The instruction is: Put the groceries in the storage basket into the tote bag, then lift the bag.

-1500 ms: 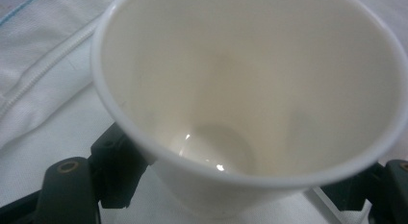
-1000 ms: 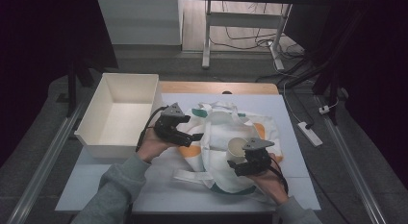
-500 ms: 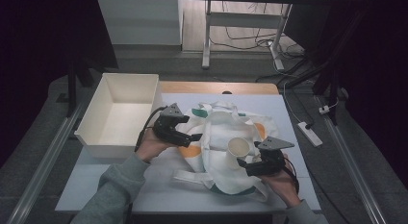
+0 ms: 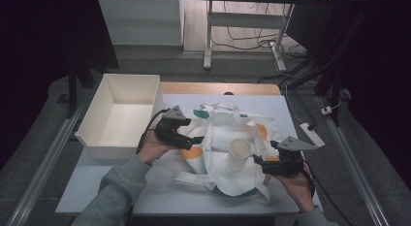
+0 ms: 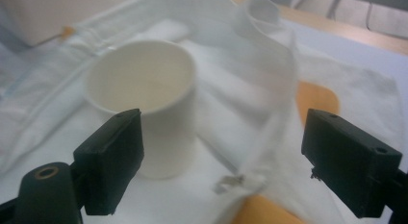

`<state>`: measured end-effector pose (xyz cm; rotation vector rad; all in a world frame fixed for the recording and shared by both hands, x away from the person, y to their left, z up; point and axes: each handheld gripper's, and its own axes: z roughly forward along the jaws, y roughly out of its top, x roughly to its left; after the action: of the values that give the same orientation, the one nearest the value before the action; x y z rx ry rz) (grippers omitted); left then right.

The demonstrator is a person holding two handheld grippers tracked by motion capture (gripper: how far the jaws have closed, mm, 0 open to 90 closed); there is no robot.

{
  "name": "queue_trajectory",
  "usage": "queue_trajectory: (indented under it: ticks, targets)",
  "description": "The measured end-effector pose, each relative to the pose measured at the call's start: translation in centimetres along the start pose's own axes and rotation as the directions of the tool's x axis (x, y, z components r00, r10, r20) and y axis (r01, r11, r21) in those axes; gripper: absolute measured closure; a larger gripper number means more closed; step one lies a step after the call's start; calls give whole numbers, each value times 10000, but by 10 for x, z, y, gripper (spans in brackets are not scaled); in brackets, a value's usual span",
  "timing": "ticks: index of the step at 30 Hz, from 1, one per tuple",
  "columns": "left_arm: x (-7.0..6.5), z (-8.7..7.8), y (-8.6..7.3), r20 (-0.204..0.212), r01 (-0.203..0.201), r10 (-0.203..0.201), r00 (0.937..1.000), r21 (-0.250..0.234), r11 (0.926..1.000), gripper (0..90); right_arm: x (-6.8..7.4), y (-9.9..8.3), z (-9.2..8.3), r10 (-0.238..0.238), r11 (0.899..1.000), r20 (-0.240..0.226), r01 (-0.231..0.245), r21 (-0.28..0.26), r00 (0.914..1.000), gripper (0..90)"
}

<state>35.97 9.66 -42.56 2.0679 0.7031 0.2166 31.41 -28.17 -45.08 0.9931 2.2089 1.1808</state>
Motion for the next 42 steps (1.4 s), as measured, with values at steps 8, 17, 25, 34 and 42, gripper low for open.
queue_trajectory:
  ticks: [8,17,25,34,42]
  targets:
    - [-3,8,-1,-163,-153,159,9997,318,9994,156,-19,-7,1,365,9982,631,-394,451,9973,187]
    - [-7,19,-5,-234,-222,240,9994,724,9971,168,-25,-12,5,288,9946,756,-362,977,9967,218]
    - [-7,29,-9,-471,-195,253,9986,1184,9928,193,-25,-13,10,227,9909,755,-325,1306,9969,226]
    - [-2,48,-13,-543,170,-84,9985,1609,9868,232,-25,-13,14,235,9847,776,-365,1706,9967,234]
    - [0,59,-15,-311,333,-282,9991,1781,9835,301,-24,-11,17,155,9805,805,-309,1939,9966,236]
